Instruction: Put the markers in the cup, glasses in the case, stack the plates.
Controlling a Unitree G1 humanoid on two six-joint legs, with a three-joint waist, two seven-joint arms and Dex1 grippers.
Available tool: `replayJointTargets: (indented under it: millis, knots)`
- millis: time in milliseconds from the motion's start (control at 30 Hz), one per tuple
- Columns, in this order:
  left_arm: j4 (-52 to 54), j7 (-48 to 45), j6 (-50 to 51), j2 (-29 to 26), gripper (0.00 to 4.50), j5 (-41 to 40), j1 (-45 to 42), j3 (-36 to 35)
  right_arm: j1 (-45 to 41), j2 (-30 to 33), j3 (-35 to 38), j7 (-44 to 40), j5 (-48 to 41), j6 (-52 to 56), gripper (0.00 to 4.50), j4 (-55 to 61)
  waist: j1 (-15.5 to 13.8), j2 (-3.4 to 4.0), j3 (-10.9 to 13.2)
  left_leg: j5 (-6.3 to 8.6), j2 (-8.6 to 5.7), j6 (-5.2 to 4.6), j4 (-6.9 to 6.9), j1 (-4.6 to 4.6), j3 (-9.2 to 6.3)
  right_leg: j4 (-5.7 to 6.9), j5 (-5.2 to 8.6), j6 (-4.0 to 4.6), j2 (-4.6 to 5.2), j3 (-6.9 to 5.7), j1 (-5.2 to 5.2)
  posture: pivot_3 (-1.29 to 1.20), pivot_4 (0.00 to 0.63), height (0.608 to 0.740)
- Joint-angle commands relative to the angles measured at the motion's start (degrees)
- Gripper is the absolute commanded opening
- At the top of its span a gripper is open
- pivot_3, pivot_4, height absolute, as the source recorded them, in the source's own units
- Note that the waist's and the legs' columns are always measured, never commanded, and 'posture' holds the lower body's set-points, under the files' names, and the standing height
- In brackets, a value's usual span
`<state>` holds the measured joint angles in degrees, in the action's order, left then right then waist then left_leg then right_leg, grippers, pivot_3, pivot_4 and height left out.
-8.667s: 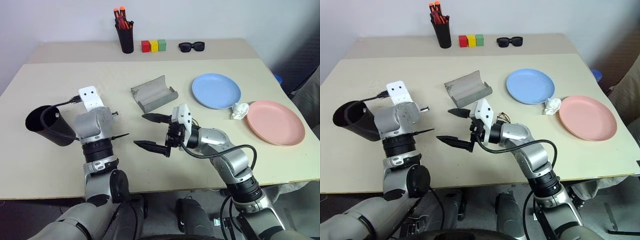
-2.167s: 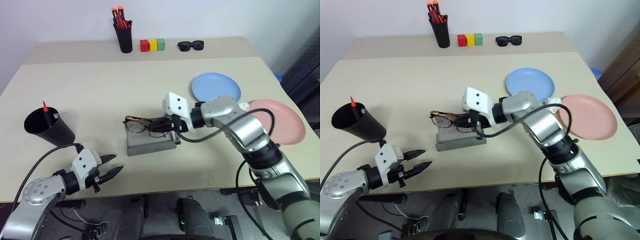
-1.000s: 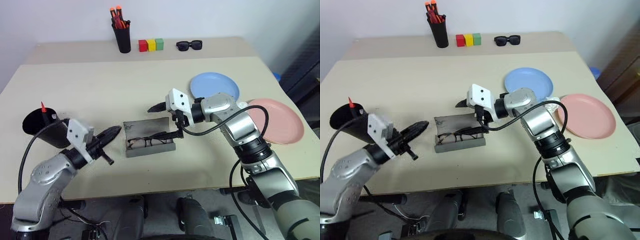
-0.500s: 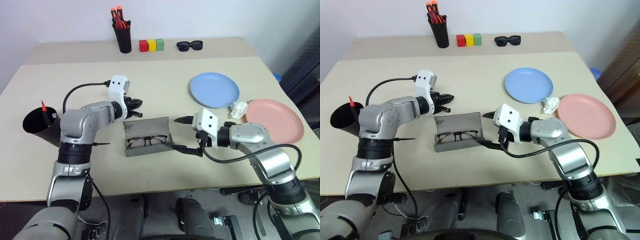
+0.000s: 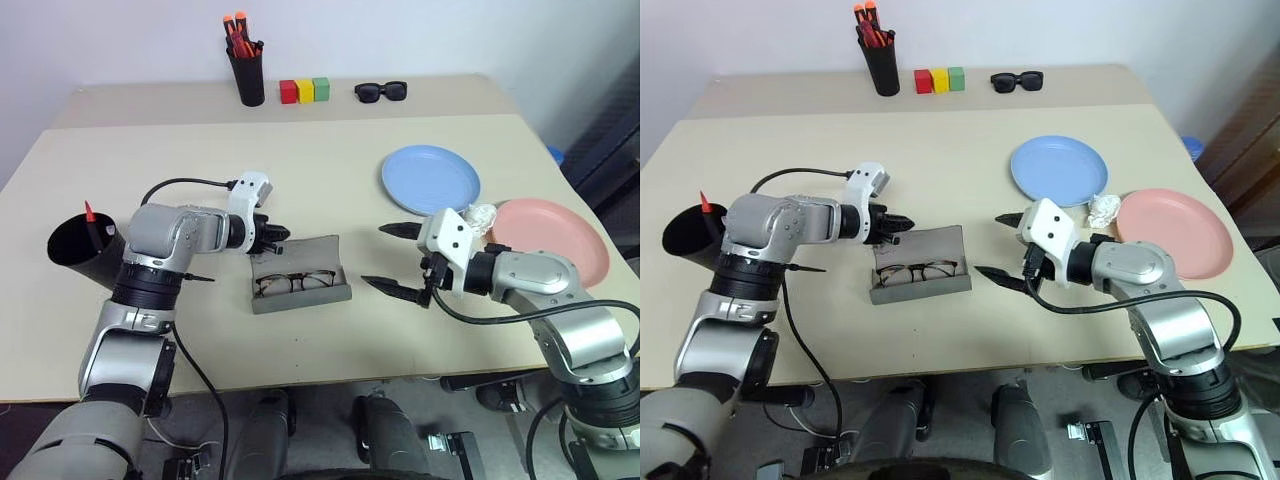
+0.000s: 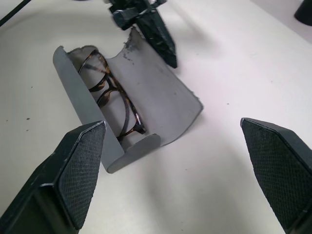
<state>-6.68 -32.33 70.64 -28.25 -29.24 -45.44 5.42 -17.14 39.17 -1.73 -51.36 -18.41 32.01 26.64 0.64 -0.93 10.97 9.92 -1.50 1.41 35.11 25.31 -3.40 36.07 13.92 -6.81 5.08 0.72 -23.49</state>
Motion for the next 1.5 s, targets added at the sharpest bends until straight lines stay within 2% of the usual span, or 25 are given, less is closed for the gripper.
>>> replayJointTargets:
  millis: [33, 333, 467, 633, 767, 900, 1000, 1167, 1233, 1300, 1433, 1500]
  knots:
    - [7.07, -3.98, -0.53, -1.92, 0.07, -2.59, 2.63, -1.0, 0.04, 0.38, 0.49, -0.44, -0.59, -2.17, 4.5, -0.57, 0.0, 0.0, 0.0, 0.0, 0.03, 0.0, 0.0, 0.0, 0.0, 0.0, 0.02, 0.03, 0.0, 0.0, 0.0, 0.0, 0.15, 0.74]
    - [25.65, -13.56, -6.65, -10.14, 0.07, -5.36, 14.55, 0.93, -2.01, -0.24, -1.65, -0.56, 0.54, -4.67, 4.5, -5.14, 0.04, 0.01, 0.0, 0.0, 0.07, 0.0, -0.01, -0.01, 0.01, -0.04, 0.13, 0.26, 0.05, 0.09, -0.02, 0.0, 0.15, 0.74]
    - [28.7, -13.95, -7.9, -10.81, 0.07, -6.13, 18.4, -0.14, -3.61, -0.51, -2.68, 0.15, 1.98, -5.78, 4.5, -8.21, -0.25, 0.01, 0.0, 0.0, 0.06, 0.0, 0.01, 0.0, 0.01, -0.09, 0.14, 0.29, 0.09, 0.12, 0.0, 0.0, 0.15, 0.74]
    - [33.38, -13.96, -8.31, -13.85, 0.07, -6.18, 23.86, -1.17, -7.17, -1.94, -3.49, 4.14, 6.18, -7.65, 4.5, -14.74, 0.0, 0.02, 0.01, 0.0, 0.07, 0.0, -0.02, 0.0, 0.02, -0.12, 0.15, 0.29, 0.11, 0.13, -0.03, 0.0, 0.15, 0.74]
    - [36.48, -15.06, -13.72, -15.74, 0.07, -5.36, 28.48, -2.1, -11.69, -3.49, -4.69, 9.54, 11.93, -8.71, 4.5, -22.83, 0.1, 0.04, 0.0, 0.0, 0.07, 0.0, -0.02, -0.01, 0.09, -0.12, 0.15, 0.3, 0.11, 0.17, -0.05, 0.0, 0.15, 0.74]
    - [36.83, -14.85, -31.73, -10.93, 0.07, -2.15, 33.43, -6.83, -16.49, -3.66, -8.04, 15.23, 20.81, -13.57, 4.5, -33.2, -0.1, 0.04, 0.01, 0.0, 0.06, 0.0, -0.02, 0.0, 0.13, -0.14, 0.14, 0.31, 0.14, 0.17, -0.07, 0.0, 0.15, 0.74]
    - [36.05, -13.75, -41.17, -6.68, 0.07, -0.28, 36.02, -8.69, -19.51, -3.96, -10.75, 18.21, 26.24, -16.9, 4.5, -39.54, -0.14, 0.04, 0.0, 0.0, 0.02, 0.01, -0.02, 0.03, 0.27, -0.2, 0.13, 0.33, 0.19, 0.15, -0.06, 0.0, 0.15, 0.74]
    - [36.39, -12.56, -46.38, -3.55, 0.07, 0.34, 38.52, -8.42, -23.53, -6.05, -13.12, 23.2, 31.96, -20.48, 4.5, -49.15, 0.11, 0.05, 0.0, -0.01, 0.02, 0.0, -0.05, 0.01, 0.39, -0.19, 0.12, 0.32, 0.18, 0.18, -0.07, 0.0, 0.15, 0.74]
    - [37.31, -12.06, -47.12, -2.31, 0.0, -0.6, 39.44, -8.55, -24.68, -6.65, -13.66, 25.13, 33.66, -22.27, 3.97, -52.87, 0.1, 0.04, 0.0, -0.01, 0.02, 0.0, -0.03, 0.0, 0.4, -0.17, 0.12, 0.32, 0.16, 0.18, -0.06, 0.0, 0.15, 0.74]
    - [38.17, -12.19, -47.5, -1.87, 0.0, -1.03, 40.78, -8.5, -25.13, -6.94, -13.52, 25.84, 34.47, -23.18, 3.16, -54.41, -0.01, 0.05, 0.0, -0.01, 0.01, -0.01, -0.02, -0.01, 0.37, -0.16, 0.11, 0.31, 0.15, 0.18, -0.03, 0.0, 0.15, 0.74]
    - [39.89, -11.57, -48.29, -1.04, 0.0, -2.07, 43.62, -8.88, -25.04, -6.97, -13.5, 26.04, 35.71, -24.16, 0.98, -54.46, 0.17, 0.05, 0.0, -0.01, -0.01, -0.01, -0.02, -0.01, 0.38, -0.14, 0.11, 0.3, 0.14, 0.18, -0.03, 0.0, 0.15, 0.74]
    - [40.63, -10.74, -48.55, -0.19, 0.0, -2.47, 44.36, -8.78, -24.37, -6.96, -13.07, 25.98, 35.84, -24.32, 0.03, -52.93, 0.13, 0.05, 0.0, -0.01, 0.0, -0.01, -0.01, -0.02, 0.37, -0.1, 0.11, 0.3, 0.11, 0.18, -0.04, 0.0, 0.15, 0.74]
